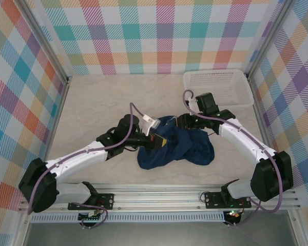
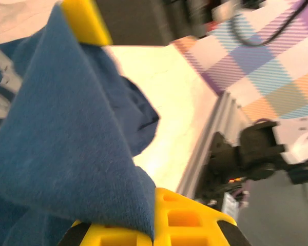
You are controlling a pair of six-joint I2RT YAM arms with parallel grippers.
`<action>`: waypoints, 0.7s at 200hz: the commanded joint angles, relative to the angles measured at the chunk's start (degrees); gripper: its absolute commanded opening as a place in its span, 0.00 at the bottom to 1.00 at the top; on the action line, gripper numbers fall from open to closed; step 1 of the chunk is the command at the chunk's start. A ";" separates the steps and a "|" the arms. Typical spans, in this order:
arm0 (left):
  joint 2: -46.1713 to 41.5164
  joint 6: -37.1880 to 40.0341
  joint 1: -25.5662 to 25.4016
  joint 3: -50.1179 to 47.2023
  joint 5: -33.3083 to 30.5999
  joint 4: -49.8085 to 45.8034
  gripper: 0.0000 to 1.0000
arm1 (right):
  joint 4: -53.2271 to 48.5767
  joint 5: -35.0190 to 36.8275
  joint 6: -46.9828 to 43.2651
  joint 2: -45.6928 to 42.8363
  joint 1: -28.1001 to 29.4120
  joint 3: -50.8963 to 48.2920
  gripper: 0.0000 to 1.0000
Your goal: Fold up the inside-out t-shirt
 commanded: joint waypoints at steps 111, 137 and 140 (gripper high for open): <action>-1.11 -0.83 5.08 3.00 8.51 -0.69 0.00 | 6.81 -3.86 -9.27 -18.62 13.89 -15.90 0.33; -1.72 -0.71 5.16 3.15 8.44 -1.27 0.00 | 8.61 7.79 -7.57 -15.90 14.08 -16.29 0.39; -1.75 -0.73 5.16 3.15 8.34 -1.35 0.00 | 9.11 8.50 -7.60 -15.69 14.08 -16.35 0.39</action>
